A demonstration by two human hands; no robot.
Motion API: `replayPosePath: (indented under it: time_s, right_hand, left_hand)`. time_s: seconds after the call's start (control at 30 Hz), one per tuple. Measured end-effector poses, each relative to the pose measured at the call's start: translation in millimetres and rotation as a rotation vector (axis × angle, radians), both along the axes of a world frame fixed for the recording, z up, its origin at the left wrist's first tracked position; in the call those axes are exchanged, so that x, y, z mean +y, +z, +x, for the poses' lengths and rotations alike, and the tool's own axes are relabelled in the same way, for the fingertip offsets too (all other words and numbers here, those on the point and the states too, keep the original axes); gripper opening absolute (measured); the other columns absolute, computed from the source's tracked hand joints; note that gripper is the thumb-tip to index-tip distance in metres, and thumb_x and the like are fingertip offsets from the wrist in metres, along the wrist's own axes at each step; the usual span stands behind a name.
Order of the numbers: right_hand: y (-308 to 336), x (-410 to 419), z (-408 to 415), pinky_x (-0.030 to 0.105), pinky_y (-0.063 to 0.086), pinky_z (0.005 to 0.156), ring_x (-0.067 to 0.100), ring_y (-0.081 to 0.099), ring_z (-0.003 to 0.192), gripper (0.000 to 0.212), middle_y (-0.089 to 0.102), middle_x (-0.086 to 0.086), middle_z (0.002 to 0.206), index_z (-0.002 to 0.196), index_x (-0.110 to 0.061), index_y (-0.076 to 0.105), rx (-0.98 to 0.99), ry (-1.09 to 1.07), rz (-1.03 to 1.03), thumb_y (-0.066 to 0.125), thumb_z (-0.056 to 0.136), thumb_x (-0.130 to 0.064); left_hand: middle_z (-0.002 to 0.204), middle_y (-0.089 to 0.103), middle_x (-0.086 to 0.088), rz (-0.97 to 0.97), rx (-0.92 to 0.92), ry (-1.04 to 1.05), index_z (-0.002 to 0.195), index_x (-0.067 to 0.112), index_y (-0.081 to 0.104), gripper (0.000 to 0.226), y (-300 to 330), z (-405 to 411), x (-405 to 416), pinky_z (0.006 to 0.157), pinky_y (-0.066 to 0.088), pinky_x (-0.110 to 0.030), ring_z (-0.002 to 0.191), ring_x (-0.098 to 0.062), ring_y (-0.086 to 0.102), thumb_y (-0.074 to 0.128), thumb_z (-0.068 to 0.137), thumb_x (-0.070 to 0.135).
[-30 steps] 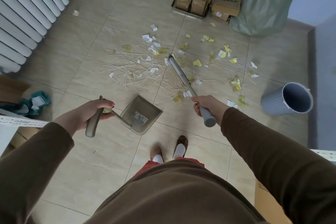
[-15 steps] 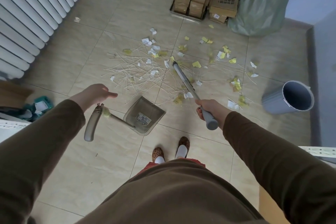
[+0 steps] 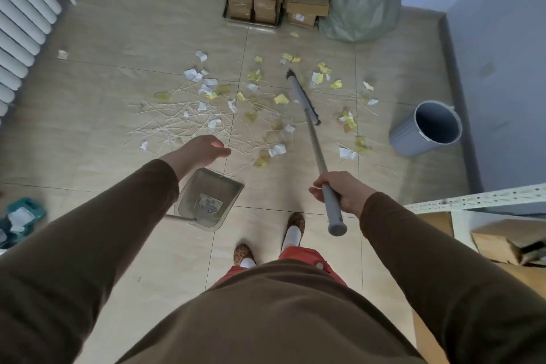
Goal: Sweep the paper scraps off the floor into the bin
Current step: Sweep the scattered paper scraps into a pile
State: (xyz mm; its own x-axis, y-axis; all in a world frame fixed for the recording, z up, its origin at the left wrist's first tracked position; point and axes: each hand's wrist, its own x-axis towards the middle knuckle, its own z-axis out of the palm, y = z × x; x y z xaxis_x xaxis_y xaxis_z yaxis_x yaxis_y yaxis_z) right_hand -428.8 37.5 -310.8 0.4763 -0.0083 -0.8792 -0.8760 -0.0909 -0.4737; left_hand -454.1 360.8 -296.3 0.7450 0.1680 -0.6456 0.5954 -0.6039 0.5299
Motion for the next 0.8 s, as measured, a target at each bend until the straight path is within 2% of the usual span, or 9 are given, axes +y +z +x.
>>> replayPosePath:
  time_s: [0.1,0.2,0.3,0.47,0.57,0.67,0.8]
  right_hand:
    - [-3.7,-30.5,16.0,0.016,0.040,0.033,0.010,0.044,0.037,0.020,0.050,0.009,0.069,0.074,-0.003,0.049,0.023,-0.057,-0.045,0.045,0.093,0.000]
    - [-10.3,-55.4,29.3,0.014,0.037,0.032,0.007,0.039,0.027,0.023,0.045,0.006,0.064,0.073,-0.006,0.045,0.054,-0.088,-0.097,0.040,0.095,-0.002]
    - [-20.3,-85.2,43.6,0.016,0.039,0.036,0.010,0.041,0.035,0.012,0.044,0.008,0.066,0.090,-0.009,0.042,-0.006,-0.116,-0.101,0.037,0.095,0.000]
    - [-33.1,-143.2,77.5,0.016,0.040,0.035,0.016,0.041,0.050,0.014,0.042,0.009,0.066,0.092,-0.005,0.045,-0.023,-0.238,-0.147,0.035,0.096,0.004]
    - [-40.2,-172.7,109.0,0.018,0.041,0.037,0.016,0.044,0.052,0.018,0.045,0.010,0.069,0.106,-0.002,0.047,-0.017,-0.301,-0.193,0.034,0.094,0.003]
    - [-47.8,-190.1,145.6,0.019,0.043,0.037,0.015,0.045,0.055,0.025,0.046,0.010,0.078,0.120,-0.010,0.040,0.005,-0.330,-0.216,0.034,0.097,-0.001]
    - [-51.4,-189.0,179.1,0.014,0.040,0.032,0.013,0.044,0.058,0.014,0.043,0.008,0.080,0.111,-0.009,0.038,0.059,-0.263,-0.166,0.029,0.102,-0.003]
  left_hand:
    - [0.141,0.057,-0.011,-0.015,0.015,-0.057,0.131,0.010,0.062,0.046,-6.8,21.5,-31.6,0.108,0.042,-0.043,0.127,-0.032,0.053,0.065,0.093,0.037]
    - [0.142,0.056,-0.010,-0.013,0.025,-0.120,0.131,0.012,0.063,0.046,-15.2,47.6,-60.3,0.107,0.041,-0.041,0.128,-0.031,0.053,0.065,0.092,0.038]
    - [0.144,0.055,-0.009,0.007,0.038,-0.192,0.130,0.012,0.063,0.045,-20.8,77.1,-88.5,0.108,0.036,-0.038,0.131,-0.030,0.050,0.063,0.094,0.038]
    - [0.140,0.058,-0.008,0.010,0.059,-0.221,0.127,0.014,0.065,0.043,-28.2,127.2,-134.4,0.101,0.041,-0.037,0.125,-0.029,0.054,0.065,0.092,0.038]
    - [0.136,0.060,-0.011,-0.014,0.061,-0.199,0.127,0.012,0.065,0.042,-27.9,155.0,-163.3,0.102,0.045,-0.040,0.121,-0.031,0.056,0.066,0.092,0.034]
    - [0.135,0.060,-0.012,-0.030,0.067,-0.202,0.129,0.010,0.063,0.043,-28.0,176.7,-186.7,0.102,0.046,-0.040,0.119,-0.031,0.058,0.065,0.093,0.032]
    - [0.132,0.062,-0.012,-0.028,0.067,-0.208,0.130,0.009,0.062,0.043,-29.0,198.6,-205.3,0.095,0.048,-0.037,0.113,-0.028,0.059,0.064,0.093,0.031]
